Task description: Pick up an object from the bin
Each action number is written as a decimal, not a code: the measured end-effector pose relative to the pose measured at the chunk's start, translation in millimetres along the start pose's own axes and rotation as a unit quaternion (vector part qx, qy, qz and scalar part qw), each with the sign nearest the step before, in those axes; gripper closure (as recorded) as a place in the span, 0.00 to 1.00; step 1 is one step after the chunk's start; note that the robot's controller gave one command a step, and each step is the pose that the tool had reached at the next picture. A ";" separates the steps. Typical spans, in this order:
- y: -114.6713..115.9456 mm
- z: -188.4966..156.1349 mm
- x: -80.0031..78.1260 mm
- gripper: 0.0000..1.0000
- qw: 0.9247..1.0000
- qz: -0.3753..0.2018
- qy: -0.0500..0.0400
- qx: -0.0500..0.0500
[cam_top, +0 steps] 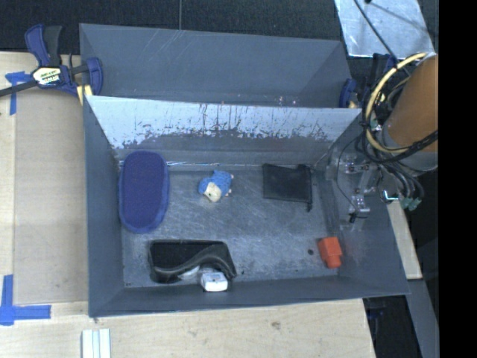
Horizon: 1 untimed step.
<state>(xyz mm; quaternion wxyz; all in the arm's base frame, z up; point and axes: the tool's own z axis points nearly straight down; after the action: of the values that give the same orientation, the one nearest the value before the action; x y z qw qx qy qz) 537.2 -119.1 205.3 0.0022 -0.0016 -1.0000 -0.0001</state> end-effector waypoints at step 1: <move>3.4 137.6 -72.4 0.00 0.982 -0.191 -0.003 0.001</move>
Offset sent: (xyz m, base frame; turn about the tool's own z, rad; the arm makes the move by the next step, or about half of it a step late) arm 0.0715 0.0027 -0.1353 -0.3836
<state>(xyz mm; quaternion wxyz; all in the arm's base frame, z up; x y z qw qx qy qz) 608.9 -116.0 67.4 -0.0012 0.1891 -0.9820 0.0000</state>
